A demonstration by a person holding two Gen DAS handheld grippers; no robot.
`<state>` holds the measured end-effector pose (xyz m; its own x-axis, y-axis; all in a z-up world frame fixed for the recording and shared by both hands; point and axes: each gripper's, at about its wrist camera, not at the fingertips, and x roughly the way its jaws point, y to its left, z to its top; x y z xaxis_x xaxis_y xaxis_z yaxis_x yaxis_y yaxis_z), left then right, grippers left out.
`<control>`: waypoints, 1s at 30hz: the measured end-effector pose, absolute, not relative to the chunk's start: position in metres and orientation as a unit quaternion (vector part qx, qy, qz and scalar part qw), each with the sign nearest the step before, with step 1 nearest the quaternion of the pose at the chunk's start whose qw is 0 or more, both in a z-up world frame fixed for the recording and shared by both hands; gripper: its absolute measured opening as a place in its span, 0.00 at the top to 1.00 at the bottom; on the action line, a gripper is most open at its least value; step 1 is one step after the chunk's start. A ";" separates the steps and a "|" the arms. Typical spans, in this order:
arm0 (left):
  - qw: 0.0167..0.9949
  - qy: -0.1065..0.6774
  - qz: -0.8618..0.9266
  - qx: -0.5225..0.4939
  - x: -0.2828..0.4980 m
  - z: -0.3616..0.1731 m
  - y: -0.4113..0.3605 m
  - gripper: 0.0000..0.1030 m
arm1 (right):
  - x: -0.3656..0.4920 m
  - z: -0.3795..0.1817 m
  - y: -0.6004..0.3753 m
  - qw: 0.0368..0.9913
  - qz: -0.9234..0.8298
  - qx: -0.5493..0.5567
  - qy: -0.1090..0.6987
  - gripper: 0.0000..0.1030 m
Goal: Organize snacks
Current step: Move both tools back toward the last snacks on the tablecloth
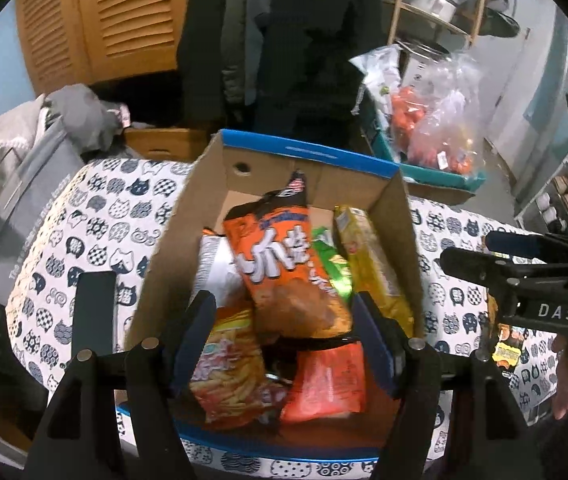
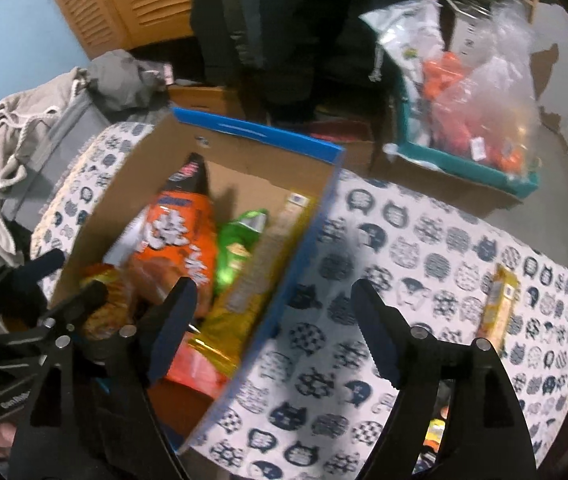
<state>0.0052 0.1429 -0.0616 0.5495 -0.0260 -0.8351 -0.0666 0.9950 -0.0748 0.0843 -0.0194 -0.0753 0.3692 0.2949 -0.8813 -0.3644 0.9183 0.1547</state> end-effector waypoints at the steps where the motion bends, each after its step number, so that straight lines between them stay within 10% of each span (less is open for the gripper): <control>1: 0.879 0.474 0.008 -0.045 0.006 -0.061 0.138 0.30 | 0.083 -0.076 -0.024 0.827 0.195 -0.032 0.526 0.23; 30: 0.864 0.490 -0.103 0.049 0.006 -0.081 -0.005 0.30 | 0.048 -0.116 -0.181 0.821 0.057 0.026 0.568 0.20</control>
